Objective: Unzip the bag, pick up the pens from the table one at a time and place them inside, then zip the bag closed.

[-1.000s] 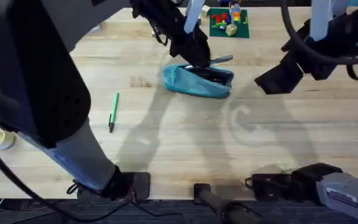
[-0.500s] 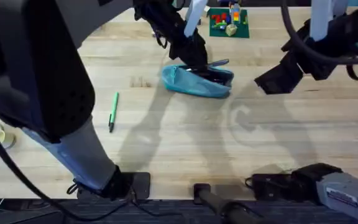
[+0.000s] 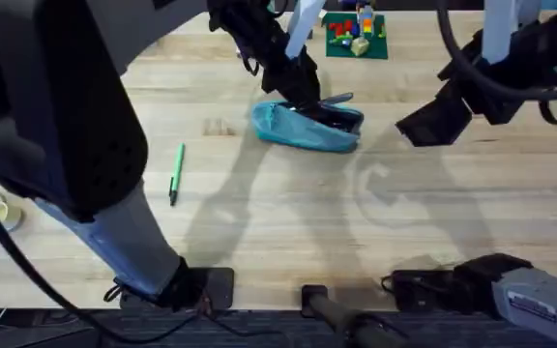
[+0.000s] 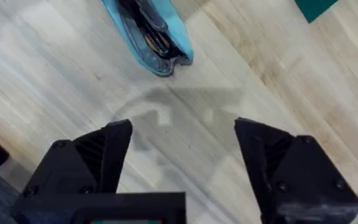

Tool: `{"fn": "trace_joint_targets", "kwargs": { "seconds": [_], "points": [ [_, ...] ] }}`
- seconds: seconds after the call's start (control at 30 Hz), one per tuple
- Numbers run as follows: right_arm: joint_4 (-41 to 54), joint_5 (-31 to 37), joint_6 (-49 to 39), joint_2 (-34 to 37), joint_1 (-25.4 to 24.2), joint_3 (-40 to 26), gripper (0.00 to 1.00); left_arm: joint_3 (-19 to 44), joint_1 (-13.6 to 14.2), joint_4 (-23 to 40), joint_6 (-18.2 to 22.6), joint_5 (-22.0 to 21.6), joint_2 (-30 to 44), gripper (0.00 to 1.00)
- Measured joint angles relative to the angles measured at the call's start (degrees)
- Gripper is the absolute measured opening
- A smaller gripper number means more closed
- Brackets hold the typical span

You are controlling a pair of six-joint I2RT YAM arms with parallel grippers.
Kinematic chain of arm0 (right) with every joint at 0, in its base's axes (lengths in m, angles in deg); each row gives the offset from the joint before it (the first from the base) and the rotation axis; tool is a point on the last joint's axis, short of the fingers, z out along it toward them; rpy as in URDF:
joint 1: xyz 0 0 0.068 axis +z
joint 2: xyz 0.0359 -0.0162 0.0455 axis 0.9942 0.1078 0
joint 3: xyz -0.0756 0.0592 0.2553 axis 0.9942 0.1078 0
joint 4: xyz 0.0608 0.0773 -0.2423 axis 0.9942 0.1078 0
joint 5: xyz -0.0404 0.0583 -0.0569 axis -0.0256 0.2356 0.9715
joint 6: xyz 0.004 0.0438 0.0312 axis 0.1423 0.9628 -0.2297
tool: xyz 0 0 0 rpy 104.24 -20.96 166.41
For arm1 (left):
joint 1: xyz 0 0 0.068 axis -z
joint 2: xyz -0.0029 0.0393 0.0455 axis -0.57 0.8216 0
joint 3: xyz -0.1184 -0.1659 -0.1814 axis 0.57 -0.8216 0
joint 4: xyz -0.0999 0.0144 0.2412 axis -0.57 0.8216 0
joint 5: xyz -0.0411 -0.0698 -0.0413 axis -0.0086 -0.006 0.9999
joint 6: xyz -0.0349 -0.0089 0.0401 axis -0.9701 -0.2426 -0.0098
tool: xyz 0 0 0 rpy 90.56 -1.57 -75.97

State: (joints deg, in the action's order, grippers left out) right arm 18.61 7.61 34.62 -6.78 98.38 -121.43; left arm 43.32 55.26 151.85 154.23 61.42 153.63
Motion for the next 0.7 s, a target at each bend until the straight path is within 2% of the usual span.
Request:
{"fn": "trace_joint_targets", "kwargs": {
  "seconds": [0.47, 0.53, 0.57, 0.6, 0.7],
  "points": [
    [0.00, 0.00, 0.00, 0.02, 0.00, 0.00, 0.998, 0.00, 0.79, -0.24, 0.00, 0.00, 3.43, 0.042],
    [0.00, 0.00, 0.00, 0.00, 0.00, 0.00, 0.998, 0.00, 0.79, -0.26, 0.00, 0.00, 3.41, 0.081],
    [0.00, 0.00, 0.00, 0.00, 0.00, 0.00, 0.998, 0.00, 0.79, -0.26, 0.00, 0.02, 3.43, 0.119],
    [0.00, 0.00, 0.00, 0.00, 0.00, 0.00, 0.998, 0.00, 0.79, -0.26, 0.20, 0.00, 3.43, 0.219],
    [0.00, 0.01, 0.00, 0.01, 0.00, 0.00, 0.998, 0.00, 0.84, -0.24, 0.17, 0.15, 3.43, 0.664]
  ]
}}
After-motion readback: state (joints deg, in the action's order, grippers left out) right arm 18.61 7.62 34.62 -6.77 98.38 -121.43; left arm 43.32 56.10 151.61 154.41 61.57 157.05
